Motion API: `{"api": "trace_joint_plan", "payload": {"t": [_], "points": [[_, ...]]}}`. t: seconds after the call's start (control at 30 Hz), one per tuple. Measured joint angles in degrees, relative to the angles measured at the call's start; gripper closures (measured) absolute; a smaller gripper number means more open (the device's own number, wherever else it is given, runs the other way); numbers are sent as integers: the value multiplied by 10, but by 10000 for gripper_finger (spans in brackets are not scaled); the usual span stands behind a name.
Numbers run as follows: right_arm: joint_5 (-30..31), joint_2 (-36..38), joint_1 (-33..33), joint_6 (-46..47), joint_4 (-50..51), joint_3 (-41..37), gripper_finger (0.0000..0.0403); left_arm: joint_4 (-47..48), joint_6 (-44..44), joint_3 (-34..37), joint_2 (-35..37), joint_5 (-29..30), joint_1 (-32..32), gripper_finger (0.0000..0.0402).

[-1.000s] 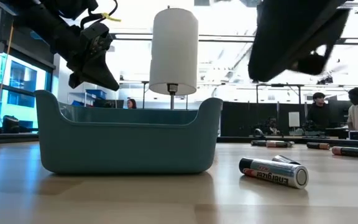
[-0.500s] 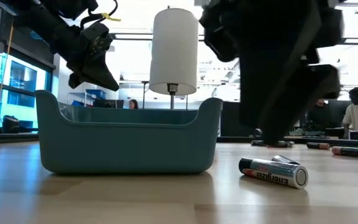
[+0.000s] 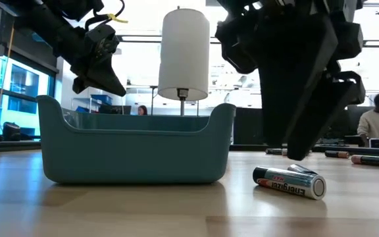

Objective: Sort batteries
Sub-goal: Put the silver battery into the blue bin

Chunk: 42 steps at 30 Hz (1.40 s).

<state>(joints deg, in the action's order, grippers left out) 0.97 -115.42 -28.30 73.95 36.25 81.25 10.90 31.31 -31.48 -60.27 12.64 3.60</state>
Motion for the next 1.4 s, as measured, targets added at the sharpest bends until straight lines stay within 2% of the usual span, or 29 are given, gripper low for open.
{"api": "trace_joint_plan", "payload": {"t": [0.17, 0.43, 0.97, 1.4], "points": [[2, -3, 1, -5, 7, 0, 220, 0, 0, 0, 0, 0, 0, 402], [-13, -29, 2, -3, -36, 1, 220, 0, 0, 0, 0, 0, 0, 402], [-20, -41, 1, 57, -1, 3, 222, -2, 0, 0, -18, 2, 0, 401], [-10, -55, 10, 111, 65, 3, 310, -33, 13, 0, -86, -20, 0, 401]]}}
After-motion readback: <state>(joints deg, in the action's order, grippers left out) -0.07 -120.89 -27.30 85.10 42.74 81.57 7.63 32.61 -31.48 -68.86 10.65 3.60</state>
